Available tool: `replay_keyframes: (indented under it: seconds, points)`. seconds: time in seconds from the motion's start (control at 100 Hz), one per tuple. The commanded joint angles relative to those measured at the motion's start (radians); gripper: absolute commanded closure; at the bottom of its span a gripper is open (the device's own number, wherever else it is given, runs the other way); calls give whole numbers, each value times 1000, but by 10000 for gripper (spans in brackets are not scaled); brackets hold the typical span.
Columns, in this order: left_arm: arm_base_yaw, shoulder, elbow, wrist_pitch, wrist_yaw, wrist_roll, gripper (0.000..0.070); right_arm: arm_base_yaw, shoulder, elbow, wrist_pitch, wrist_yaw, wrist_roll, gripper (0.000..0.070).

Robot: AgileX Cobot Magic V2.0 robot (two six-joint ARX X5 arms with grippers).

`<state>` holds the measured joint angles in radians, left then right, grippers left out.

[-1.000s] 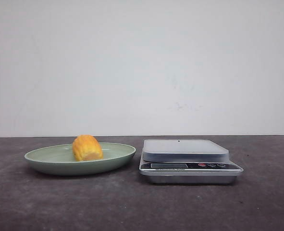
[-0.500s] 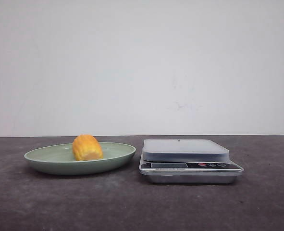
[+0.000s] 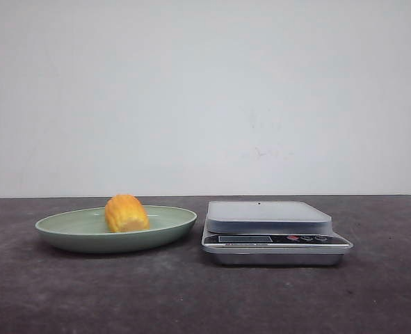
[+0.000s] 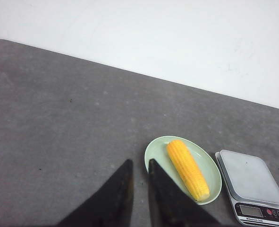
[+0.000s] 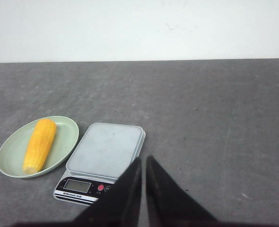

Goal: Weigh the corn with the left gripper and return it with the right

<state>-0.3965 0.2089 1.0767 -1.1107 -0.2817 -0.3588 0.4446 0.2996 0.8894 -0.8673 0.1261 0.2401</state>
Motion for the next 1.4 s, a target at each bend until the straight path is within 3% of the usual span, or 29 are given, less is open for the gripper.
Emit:
replay_keyframes:
  seconds: [0.0, 0.56, 0.66, 0.8, 1.12, 1.39]
  points:
    - [-1, -1, 15, 9, 2, 3, 683, 4, -2, 10, 11, 2, 10, 689]
    - [19, -1, -6, 40, -7, 23, 684, 4, -2, 10, 11, 5, 10, 689]
    - [80, -17, -84, 159, -40, 127, 684, 4, -2, 10, 11, 5, 10, 689]
    - [197, -84, -291, 447, 26, 230, 684, 4, -2, 10, 11, 5, 10, 689]
    - [326, -183, -800, 916, 171, 234, 683, 4, -2, 10, 11, 5, 10, 689]
    - [380, -197, -1039, 1083, 240, 234, 684, 4, -2, 10, 11, 5, 10, 689]
